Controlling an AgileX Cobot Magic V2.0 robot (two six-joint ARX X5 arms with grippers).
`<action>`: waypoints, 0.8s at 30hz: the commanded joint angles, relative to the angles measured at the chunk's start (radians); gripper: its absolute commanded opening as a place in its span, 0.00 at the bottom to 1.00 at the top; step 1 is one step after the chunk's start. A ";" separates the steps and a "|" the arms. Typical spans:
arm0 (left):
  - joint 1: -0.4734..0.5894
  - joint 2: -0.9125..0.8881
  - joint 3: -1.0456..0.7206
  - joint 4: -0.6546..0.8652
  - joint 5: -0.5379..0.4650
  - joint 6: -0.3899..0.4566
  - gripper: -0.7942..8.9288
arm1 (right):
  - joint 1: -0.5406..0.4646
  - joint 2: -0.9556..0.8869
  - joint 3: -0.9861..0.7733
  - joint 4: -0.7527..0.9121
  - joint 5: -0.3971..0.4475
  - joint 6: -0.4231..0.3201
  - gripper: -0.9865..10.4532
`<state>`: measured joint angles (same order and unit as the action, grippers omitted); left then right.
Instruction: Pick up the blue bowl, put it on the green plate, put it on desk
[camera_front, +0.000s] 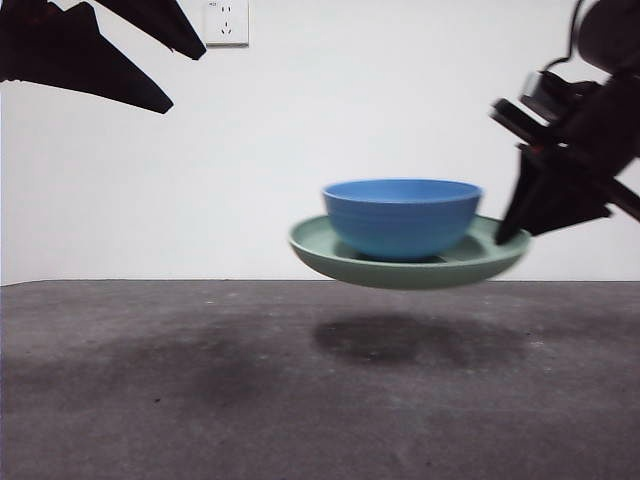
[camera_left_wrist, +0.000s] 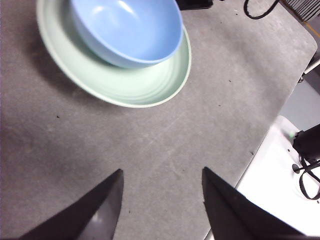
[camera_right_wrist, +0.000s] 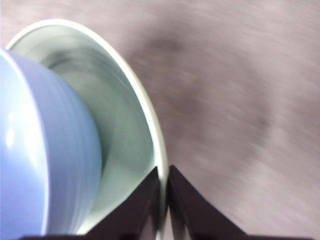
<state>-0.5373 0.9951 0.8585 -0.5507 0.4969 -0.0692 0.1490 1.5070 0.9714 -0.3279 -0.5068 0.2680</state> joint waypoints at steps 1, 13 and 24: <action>-0.007 0.005 0.009 0.003 0.005 0.005 0.34 | 0.041 0.009 0.018 0.054 0.009 0.083 0.09; -0.007 0.005 0.009 0.000 0.005 0.005 0.34 | 0.153 0.106 0.018 0.173 0.052 0.171 0.09; -0.007 0.005 0.009 -0.004 0.005 0.005 0.34 | 0.184 0.254 0.018 0.245 0.063 0.203 0.09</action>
<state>-0.5373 0.9951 0.8585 -0.5587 0.4969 -0.0692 0.3267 1.7443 0.9718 -0.1104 -0.4370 0.4534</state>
